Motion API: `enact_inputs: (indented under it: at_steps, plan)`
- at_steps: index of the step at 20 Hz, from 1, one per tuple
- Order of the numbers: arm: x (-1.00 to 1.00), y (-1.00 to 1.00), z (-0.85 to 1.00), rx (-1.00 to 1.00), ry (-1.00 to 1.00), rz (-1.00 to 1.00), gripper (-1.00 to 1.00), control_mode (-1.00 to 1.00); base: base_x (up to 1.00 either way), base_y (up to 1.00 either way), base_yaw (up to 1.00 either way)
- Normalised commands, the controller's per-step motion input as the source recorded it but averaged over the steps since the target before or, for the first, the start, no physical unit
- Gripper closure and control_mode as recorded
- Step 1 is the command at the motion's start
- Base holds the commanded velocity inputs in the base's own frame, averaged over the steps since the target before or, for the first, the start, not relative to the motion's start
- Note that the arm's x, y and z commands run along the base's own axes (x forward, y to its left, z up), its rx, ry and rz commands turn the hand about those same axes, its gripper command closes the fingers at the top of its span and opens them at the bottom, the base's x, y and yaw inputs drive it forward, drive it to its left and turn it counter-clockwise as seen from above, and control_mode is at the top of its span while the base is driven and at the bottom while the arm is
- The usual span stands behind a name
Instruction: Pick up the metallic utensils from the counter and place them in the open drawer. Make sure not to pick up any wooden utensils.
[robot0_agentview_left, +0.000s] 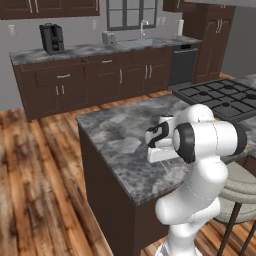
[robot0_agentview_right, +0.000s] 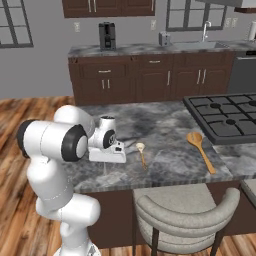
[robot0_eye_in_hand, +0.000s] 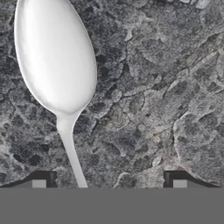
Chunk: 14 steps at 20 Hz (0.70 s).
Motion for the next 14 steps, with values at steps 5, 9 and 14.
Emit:
enact_inputs:
  at_steps: [5, 9, 14]
  plan:
    - [0.00, 0.07, -0.16, 0.00, -0.07, 0.00, -1.00, -1.00, 0.00, 0.00, 0.00]
    - [0.00, 0.16, -0.11, 0.00, -0.06, 0.00, -1.00, -1.00, 0.00, 0.00, 0.00]
    - [0.00, 0.28, -0.25, 0.00, 0.00, 0.00, -1.00, -1.00, 0.00, 0.00, 0.00]
